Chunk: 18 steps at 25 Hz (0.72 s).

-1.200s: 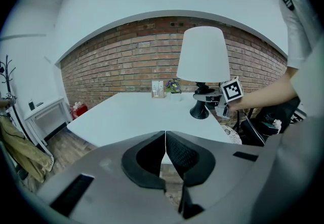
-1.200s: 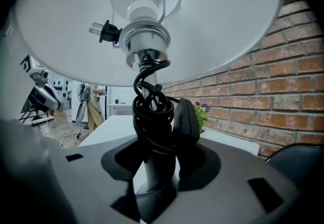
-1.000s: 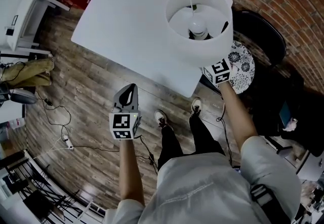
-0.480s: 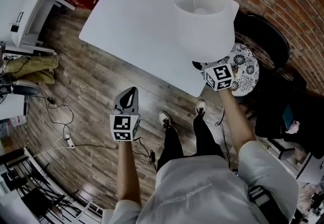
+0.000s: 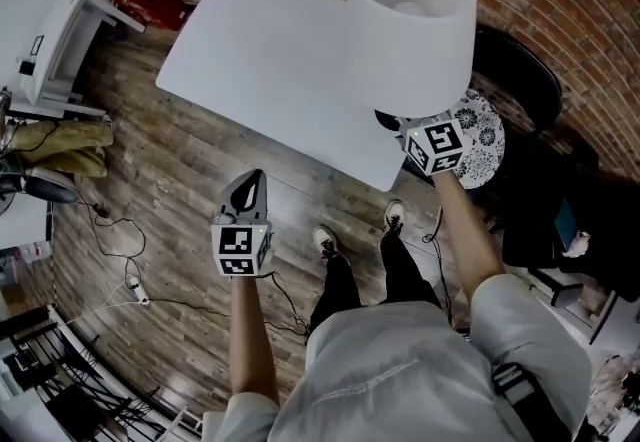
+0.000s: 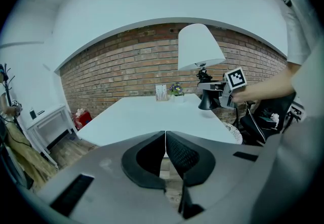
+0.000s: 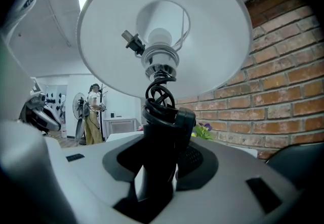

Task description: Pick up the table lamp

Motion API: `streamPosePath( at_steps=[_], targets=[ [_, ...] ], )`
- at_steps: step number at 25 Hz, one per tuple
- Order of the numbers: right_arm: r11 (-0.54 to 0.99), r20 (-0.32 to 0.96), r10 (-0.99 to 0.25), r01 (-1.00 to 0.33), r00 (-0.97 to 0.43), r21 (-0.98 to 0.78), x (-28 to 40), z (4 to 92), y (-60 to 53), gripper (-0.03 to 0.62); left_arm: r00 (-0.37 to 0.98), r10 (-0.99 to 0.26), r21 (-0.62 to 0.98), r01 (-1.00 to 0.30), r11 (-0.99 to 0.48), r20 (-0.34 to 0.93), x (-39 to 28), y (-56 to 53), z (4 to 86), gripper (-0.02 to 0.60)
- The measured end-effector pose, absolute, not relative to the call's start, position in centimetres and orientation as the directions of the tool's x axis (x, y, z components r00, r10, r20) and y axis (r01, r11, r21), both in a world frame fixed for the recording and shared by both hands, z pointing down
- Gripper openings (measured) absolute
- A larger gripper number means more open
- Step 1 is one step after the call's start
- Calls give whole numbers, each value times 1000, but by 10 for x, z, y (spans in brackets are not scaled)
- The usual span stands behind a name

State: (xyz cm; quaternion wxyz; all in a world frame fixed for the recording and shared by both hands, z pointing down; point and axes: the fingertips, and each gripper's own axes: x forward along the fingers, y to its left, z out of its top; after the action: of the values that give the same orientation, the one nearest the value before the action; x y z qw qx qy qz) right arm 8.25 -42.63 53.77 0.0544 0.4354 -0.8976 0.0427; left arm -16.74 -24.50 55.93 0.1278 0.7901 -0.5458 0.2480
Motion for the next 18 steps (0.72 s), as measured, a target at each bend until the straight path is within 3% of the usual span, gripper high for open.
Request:
streamPosePath(
  at_steps=[18],
  targets=[
    [501, 175, -855, -865, -488, 33, 156, 410, -360, 155, 419, -862, -113, -878, -465, 286, -114, -305, 435, 14]
  ],
)
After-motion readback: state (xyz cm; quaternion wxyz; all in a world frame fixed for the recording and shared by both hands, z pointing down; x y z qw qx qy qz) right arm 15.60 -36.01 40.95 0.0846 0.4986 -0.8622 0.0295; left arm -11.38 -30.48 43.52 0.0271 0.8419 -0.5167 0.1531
